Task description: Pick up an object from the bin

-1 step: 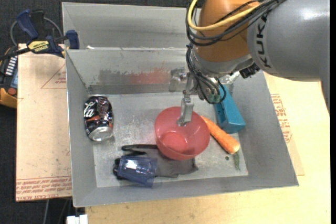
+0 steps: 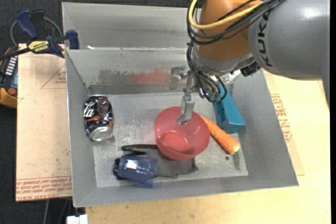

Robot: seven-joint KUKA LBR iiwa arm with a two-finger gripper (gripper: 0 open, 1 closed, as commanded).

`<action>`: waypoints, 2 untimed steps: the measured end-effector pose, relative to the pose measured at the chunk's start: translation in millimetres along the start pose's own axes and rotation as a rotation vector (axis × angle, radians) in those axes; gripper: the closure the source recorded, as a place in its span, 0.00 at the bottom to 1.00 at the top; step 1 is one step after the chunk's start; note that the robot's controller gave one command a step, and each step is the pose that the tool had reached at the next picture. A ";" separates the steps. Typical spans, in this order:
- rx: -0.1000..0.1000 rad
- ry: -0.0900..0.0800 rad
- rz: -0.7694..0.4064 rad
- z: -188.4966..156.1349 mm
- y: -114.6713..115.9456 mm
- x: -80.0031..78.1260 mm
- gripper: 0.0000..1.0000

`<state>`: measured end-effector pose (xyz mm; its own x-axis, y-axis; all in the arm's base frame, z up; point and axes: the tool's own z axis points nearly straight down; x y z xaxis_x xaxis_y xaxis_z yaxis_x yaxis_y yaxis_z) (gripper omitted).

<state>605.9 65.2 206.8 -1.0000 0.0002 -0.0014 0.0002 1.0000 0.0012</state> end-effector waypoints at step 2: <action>-0.001 0.000 -0.157 94.8 44.3 54.3 0.00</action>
Offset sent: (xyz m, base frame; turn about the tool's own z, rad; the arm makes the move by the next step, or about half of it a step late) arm -0.0607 0.0485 -0.0692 -0.1466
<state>551.8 109.7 112.0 -0.9877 -0.1562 -0.0015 -0.1562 0.9877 0.0022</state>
